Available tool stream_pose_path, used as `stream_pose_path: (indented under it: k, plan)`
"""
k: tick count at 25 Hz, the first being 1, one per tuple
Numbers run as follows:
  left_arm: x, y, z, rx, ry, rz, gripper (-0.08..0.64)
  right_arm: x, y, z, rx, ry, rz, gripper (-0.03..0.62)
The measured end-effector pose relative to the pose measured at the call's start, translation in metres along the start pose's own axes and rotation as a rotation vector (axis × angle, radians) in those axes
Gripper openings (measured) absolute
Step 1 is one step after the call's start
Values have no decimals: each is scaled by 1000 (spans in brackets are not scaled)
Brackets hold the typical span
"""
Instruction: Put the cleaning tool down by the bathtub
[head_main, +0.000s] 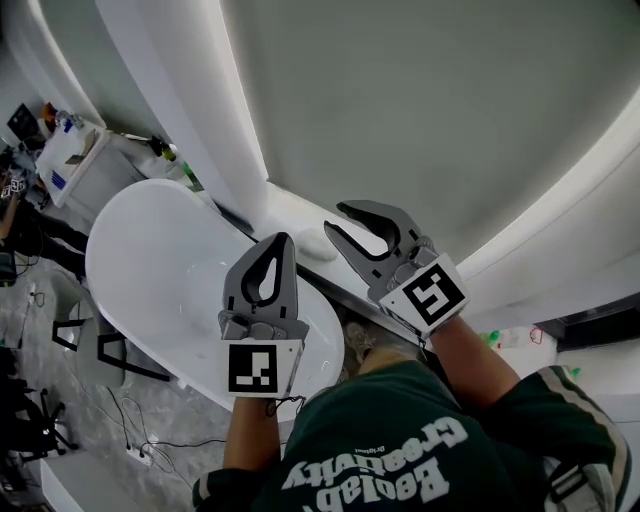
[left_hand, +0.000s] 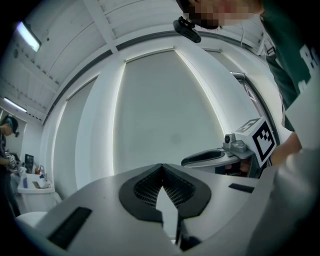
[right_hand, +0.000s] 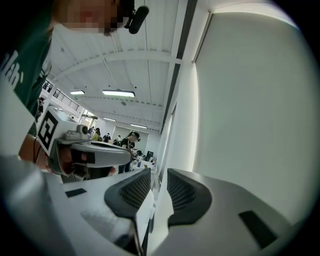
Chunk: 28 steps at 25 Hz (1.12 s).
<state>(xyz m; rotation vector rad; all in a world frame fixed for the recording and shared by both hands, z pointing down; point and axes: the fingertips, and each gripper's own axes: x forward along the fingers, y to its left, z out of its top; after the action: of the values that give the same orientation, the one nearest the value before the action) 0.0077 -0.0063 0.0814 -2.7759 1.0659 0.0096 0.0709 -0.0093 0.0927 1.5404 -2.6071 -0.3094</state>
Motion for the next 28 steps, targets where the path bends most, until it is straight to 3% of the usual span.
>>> stream_pose_path:
  k: [15,28]
  plan:
    - [-1,-12,6,20,-3,-35,8,-27,22,27,36,-100,26,18]
    - [1,-20,-1,20,6,-49,8,-25,25,18,38,-114,34,17]
